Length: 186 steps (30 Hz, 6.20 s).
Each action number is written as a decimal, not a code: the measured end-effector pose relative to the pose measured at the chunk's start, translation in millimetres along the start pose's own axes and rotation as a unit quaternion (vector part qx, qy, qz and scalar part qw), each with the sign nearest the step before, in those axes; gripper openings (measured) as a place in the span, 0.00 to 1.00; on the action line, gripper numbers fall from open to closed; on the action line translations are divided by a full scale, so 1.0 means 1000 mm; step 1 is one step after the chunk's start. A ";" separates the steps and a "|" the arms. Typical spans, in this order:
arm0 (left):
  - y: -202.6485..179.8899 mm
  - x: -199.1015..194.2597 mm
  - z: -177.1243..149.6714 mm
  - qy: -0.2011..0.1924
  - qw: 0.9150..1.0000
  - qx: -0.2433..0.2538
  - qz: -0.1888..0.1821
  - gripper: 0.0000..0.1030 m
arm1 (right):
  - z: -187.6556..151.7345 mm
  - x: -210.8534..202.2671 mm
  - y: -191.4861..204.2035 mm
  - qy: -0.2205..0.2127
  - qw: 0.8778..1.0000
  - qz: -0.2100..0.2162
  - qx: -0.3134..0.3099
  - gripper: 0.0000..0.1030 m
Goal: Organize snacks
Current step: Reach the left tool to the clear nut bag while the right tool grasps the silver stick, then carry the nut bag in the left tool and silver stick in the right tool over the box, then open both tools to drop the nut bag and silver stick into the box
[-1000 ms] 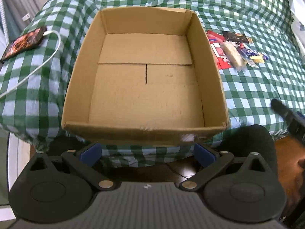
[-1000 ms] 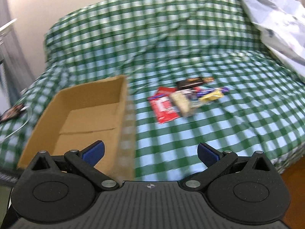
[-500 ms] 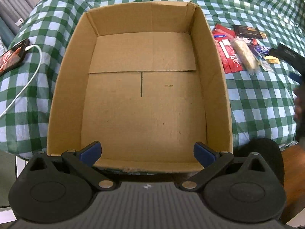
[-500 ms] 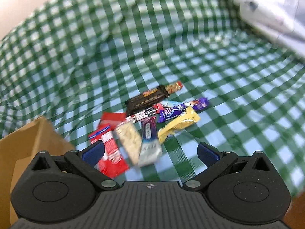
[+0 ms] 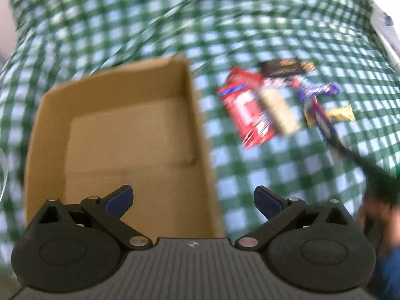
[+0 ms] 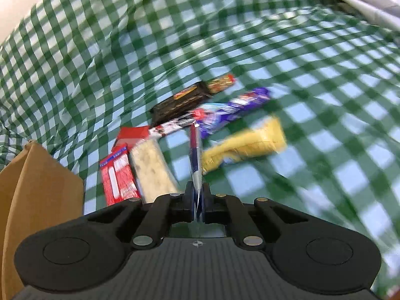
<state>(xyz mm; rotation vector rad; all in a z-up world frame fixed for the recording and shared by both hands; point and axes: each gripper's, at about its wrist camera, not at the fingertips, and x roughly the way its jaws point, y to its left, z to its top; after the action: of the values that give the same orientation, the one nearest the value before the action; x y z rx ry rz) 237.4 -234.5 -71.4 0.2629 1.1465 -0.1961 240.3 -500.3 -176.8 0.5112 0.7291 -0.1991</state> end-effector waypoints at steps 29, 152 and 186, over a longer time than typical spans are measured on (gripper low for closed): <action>-0.158 0.181 0.126 0.033 0.998 0.046 0.018 0.39 | -0.018 0.004 -0.065 -0.011 0.995 -0.087 -0.056 0.11; 0.208 -0.004 -0.059 -0.015 0.989 -0.144 0.005 0.43 | -0.085 -0.106 0.299 0.000 0.953 0.087 -0.292 0.06; 0.181 -0.128 -0.202 -0.082 0.987 -0.123 0.060 1.00 | -0.167 -0.232 0.276 0.002 0.956 0.091 -0.278 0.91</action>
<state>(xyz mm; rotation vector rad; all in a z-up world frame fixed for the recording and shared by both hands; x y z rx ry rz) 62.4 2.1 -12.9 0.0945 0.9774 0.0303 67.8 -177.6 -20.6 0.0377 0.7011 0.1811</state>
